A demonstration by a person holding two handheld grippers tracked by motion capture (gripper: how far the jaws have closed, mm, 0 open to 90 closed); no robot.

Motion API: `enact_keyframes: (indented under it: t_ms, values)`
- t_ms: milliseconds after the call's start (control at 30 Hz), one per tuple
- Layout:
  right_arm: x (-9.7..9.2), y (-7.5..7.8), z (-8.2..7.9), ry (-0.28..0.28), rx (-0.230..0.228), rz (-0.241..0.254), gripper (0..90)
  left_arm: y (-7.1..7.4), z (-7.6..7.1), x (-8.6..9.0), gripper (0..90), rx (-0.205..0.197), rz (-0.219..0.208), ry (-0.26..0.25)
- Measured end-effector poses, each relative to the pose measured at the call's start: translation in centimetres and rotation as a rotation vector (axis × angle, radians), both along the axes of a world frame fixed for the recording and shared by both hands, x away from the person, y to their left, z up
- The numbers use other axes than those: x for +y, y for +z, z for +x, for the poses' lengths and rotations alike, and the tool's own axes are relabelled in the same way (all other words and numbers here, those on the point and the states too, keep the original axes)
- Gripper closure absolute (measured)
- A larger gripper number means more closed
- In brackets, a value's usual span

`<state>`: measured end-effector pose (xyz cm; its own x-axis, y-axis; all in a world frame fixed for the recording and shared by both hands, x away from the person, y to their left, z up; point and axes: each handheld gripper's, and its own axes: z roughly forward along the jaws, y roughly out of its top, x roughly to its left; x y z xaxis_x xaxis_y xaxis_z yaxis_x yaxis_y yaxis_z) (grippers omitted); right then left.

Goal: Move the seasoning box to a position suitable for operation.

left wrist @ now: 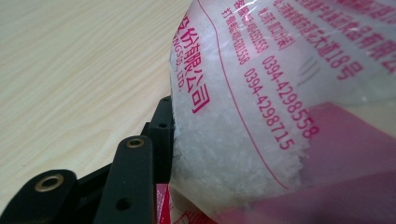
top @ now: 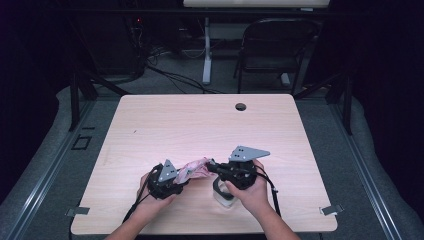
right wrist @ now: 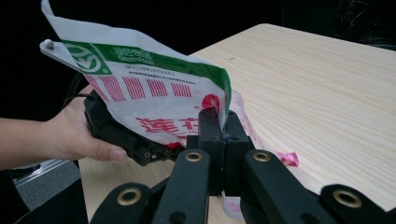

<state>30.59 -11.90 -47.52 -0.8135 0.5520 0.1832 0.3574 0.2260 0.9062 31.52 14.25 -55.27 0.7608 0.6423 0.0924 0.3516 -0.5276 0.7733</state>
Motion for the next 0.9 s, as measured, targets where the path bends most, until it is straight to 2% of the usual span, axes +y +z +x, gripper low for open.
enact_keyframes:
  t_ms: [133, 333, 367, 667, 800, 900]
  values:
    - [-0.2, 0.1, -0.3, -0.004, -0.004, -0.019, 89.8, 0.3, -0.2, -0.2, 58.9, -0.036, 0.037, 0.006]
    - [-0.6, 0.0, -0.7, -0.015, 0.006, -0.034, 89.6, 0.8, -0.5, -0.5, 59.0, -0.066, 0.081, 0.010]
    - [-0.6, 0.0, -0.8, -0.017, 0.010, -0.032, 89.6, 0.8, -0.6, -0.6, 59.1, -0.076, 0.082, 0.014]
    - [-1.3, 0.4, -1.7, -0.021, 0.015, -0.053, 90.0, 2.5, -1.2, -1.0, 59.2, -0.186, 0.197, 0.000]
    - [-1.9, 0.6, -2.1, -0.043, 0.020, -0.063, 90.0, 3.2, -1.1, -1.5, 59.2, -0.211, 0.227, -0.006]
    - [-2.3, 0.5, -2.3, -0.065, 0.035, -0.041, 90.0, 3.7, -1.0, -2.0, 59.2, -0.243, 0.252, -0.011]
